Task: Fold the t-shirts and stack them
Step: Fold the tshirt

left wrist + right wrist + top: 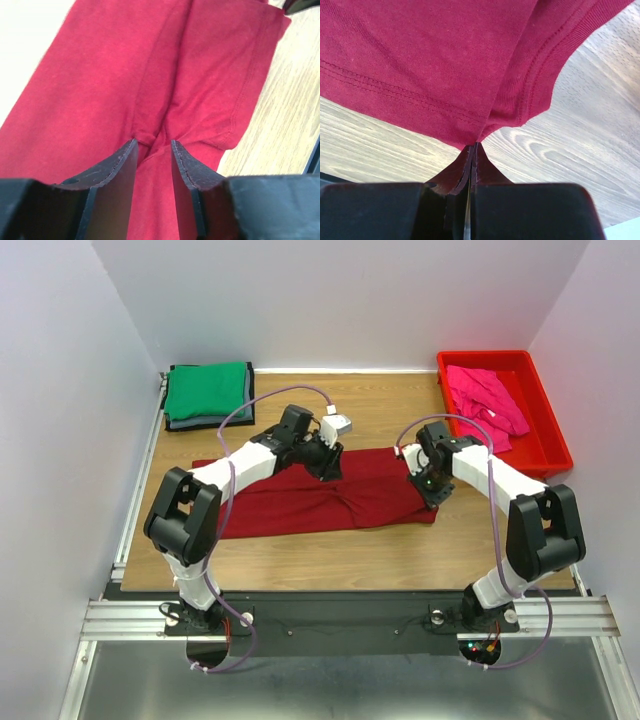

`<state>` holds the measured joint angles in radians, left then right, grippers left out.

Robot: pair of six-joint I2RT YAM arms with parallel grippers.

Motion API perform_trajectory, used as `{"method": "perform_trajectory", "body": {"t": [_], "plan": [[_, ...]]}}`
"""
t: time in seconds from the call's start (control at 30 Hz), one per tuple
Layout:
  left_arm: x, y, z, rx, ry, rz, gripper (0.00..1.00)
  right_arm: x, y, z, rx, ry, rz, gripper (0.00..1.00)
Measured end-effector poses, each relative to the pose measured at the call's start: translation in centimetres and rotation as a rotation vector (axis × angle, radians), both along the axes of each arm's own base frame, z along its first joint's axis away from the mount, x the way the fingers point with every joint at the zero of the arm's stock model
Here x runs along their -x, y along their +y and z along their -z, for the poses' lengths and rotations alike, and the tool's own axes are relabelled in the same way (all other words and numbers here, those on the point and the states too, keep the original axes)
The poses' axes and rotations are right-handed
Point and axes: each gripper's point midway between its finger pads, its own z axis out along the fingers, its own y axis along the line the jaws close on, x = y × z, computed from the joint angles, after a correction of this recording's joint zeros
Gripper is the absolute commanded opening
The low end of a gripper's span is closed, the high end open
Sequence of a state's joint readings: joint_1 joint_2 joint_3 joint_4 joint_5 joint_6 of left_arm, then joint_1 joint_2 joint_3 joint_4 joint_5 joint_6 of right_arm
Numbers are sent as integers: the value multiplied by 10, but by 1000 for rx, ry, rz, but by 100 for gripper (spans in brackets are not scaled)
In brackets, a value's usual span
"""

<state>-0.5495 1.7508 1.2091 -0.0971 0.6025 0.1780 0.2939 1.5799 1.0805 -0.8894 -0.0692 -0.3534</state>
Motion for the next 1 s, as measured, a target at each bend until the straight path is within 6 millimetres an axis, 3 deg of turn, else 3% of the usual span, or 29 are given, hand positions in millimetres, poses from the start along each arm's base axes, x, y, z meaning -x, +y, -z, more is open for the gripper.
{"method": "perform_trajectory", "body": {"t": [0.03,0.13,0.27,0.43,0.63,0.77,1.0], "plan": [[2,-2,0,-1,-5,10,43,0,0,0,-1,0,0,1],[11,-11,1,-4,-16,48,42,0,1,3,-4,12,-1,21],[23,-21,1,5,-12,95,39,1,4,6,-16,27,7,25],[39,-29,5,13,7,141,41,-1,9,1,-40,22,5,45],[52,-33,10,21,51,160,42,-14,20,-16,-105,-4,10,45],[65,-29,26,10,108,155,41,-19,28,-24,-152,-14,15,44],[52,-17,51,-35,158,102,42,-20,34,-8,-168,39,41,38]]}}
